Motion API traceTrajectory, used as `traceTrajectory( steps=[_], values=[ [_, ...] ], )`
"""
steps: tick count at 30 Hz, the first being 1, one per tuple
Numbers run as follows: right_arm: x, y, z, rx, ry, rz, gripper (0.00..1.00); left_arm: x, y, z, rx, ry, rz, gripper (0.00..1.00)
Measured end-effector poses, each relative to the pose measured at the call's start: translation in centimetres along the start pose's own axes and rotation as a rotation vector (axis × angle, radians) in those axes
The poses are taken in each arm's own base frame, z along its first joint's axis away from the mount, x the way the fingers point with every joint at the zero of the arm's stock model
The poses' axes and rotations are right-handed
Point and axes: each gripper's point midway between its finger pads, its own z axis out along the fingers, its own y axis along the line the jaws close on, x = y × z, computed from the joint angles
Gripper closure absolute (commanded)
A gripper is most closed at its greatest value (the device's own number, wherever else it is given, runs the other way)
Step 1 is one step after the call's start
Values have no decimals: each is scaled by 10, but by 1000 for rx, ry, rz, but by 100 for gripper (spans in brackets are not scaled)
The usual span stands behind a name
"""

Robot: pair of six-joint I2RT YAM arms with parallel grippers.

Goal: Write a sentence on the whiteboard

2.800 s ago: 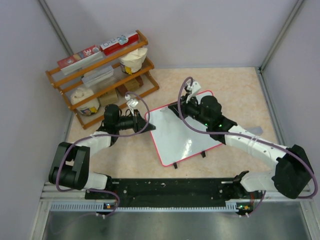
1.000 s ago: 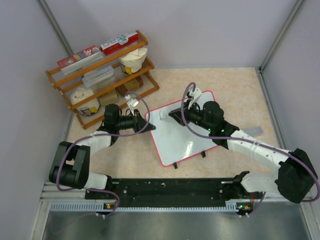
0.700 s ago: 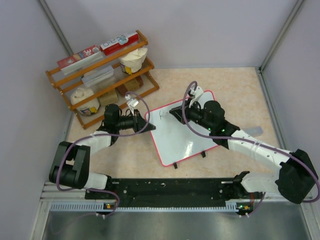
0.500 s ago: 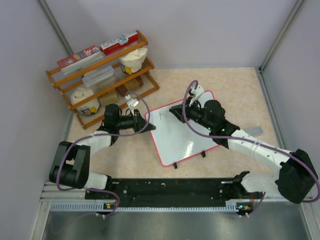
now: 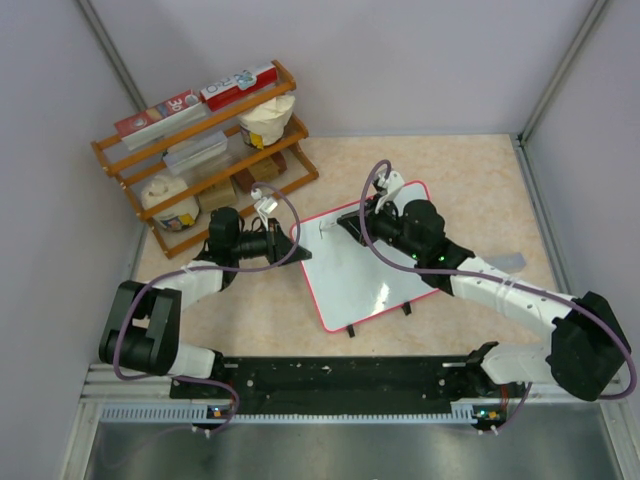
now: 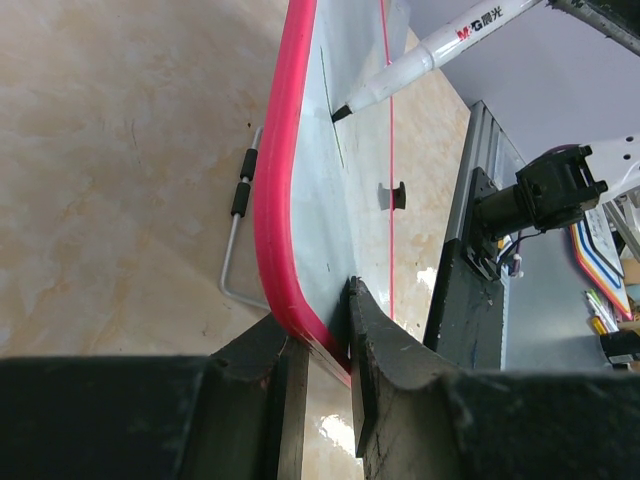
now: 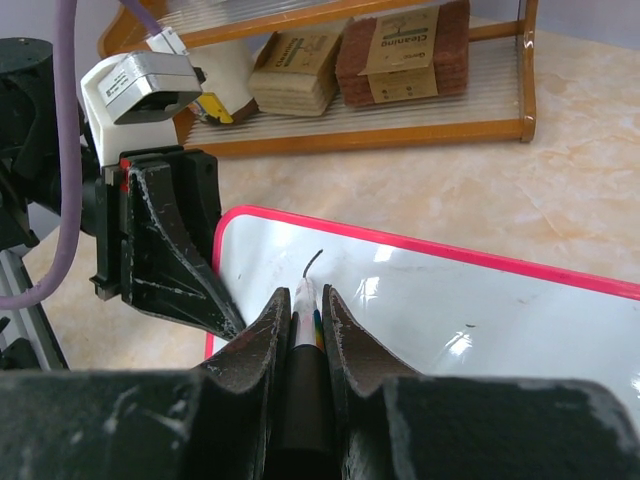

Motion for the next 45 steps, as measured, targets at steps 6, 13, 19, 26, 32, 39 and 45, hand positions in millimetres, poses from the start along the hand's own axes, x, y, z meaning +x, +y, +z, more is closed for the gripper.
traceTrajectory(
  steps=[6, 13, 19, 26, 32, 39, 45],
  values=[
    [-1, -3, 0, 15, -4, 0, 100, 0, 0, 0, 0, 1, -1, 100],
    [-1, -5, 0, 25, -7, 2, 100, 0, 0, 0, -1, 1, -2, 100],
    [-2, -6, 0, 35, -11, 9, 100, 0, 0, 0, -1, 1, -2, 100],
    [-7, -12, -2, 58, -25, 9, 100, 0, 0, 0, -1, 1, -2, 100],
    [-9, -14, -3, 66, -31, 10, 100, 0, 0, 0, 0, 1, -2, 100],
    [-14, -10, -6, 47, -41, 10, 100, 0, 0, 0, 3, 3, 1, 100],
    [-19, -10, -6, 44, -49, 9, 100, 0, 0, 0, 3, 3, 2, 100]
  ],
)
